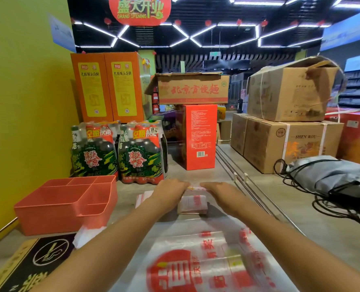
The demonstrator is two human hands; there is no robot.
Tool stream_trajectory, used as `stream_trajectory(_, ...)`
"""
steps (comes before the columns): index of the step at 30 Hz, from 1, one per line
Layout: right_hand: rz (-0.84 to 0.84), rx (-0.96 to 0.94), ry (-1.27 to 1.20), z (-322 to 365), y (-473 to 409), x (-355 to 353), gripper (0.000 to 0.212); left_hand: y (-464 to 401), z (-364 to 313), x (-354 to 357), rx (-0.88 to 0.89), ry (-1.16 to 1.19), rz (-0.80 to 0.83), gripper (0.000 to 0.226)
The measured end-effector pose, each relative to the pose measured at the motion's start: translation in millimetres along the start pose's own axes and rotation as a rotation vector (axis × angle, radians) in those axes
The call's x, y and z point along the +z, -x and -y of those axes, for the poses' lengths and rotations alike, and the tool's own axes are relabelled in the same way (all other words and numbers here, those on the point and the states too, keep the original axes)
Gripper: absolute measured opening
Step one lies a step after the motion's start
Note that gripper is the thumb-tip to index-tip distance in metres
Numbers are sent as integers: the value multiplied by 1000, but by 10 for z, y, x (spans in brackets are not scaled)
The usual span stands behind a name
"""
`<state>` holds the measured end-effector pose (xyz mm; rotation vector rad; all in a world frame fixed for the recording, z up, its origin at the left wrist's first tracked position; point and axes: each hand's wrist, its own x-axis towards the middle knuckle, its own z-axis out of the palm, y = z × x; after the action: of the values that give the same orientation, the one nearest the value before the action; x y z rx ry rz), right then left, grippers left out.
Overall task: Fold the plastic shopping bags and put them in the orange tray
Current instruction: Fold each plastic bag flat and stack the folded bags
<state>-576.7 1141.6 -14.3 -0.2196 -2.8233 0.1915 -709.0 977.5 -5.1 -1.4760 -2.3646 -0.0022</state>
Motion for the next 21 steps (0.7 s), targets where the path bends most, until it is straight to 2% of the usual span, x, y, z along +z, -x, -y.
stream_trajectory(5,-94,22,-128,-155,-107,280,40,-177,44,257,-18,-81,82,30)
stream_trajectory(7,-62,52,-311,-188,-94,433,38,-212,-9,290,-4,-125,117,31)
stream_trajectory(9,0,48,-393,-239,-87,553,35,-213,-59,345,23,-170,152,29)
stream_trajectory(11,71,35,-352,-262,-54,581,34,-167,-86,420,50,-181,212,28)
stream_trajectory(13,248,89,-431,-300,-87,617,45,-121,-85,468,50,-111,277,30)
stream_trajectory(15,248,92,-293,-313,-104,555,54,-103,-80,494,33,-4,347,36)
stream_trajectory(18,298,-7,-118,-281,-128,487,53,-107,-82,502,5,88,425,47)
stream_trajectory(21,292,-50,-67,-214,-106,473,52,-133,-105,498,-27,92,437,37)
